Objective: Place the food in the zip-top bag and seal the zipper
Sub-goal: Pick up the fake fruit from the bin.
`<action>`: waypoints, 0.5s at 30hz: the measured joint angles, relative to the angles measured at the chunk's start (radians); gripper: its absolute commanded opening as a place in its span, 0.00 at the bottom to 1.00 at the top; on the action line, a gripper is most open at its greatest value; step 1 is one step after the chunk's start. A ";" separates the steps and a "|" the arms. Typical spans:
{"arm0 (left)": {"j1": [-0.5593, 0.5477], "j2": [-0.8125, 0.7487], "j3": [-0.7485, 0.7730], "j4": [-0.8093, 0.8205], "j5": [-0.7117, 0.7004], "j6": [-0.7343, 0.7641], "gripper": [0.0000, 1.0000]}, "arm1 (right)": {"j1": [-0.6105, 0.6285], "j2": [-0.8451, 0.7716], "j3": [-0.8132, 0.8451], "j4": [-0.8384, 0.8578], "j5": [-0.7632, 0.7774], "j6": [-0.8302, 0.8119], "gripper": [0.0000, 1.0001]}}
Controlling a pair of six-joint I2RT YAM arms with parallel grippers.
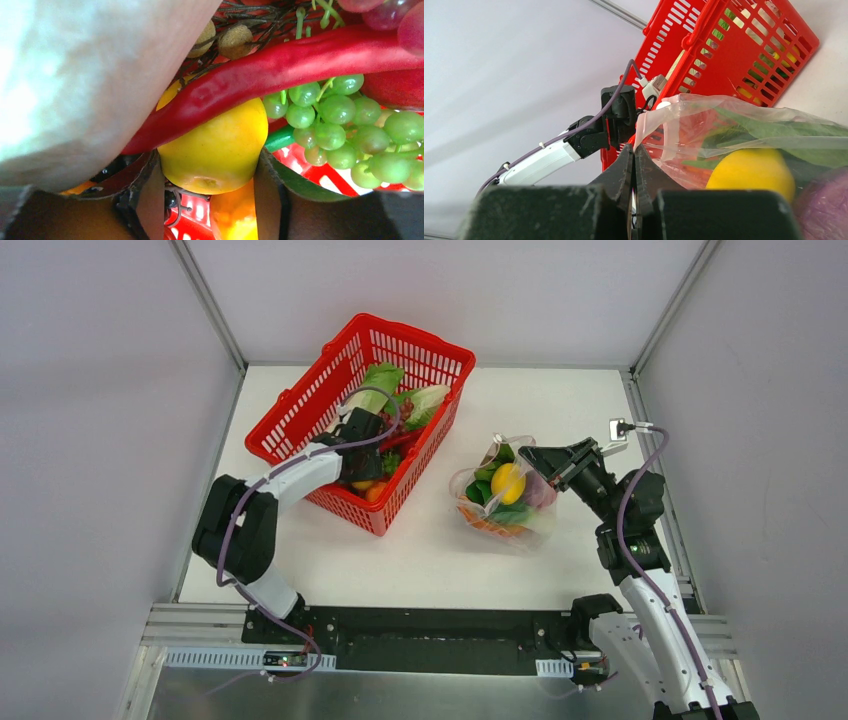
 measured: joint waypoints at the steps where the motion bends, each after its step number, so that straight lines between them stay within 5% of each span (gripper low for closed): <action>1: 0.000 -0.007 -0.007 0.003 0.002 0.002 0.33 | 0.000 0.000 0.000 0.000 0.000 0.000 0.00; 15: 0.000 -0.356 -0.037 -0.028 0.061 0.038 0.30 | 0.000 0.011 -0.004 0.015 0.000 0.004 0.00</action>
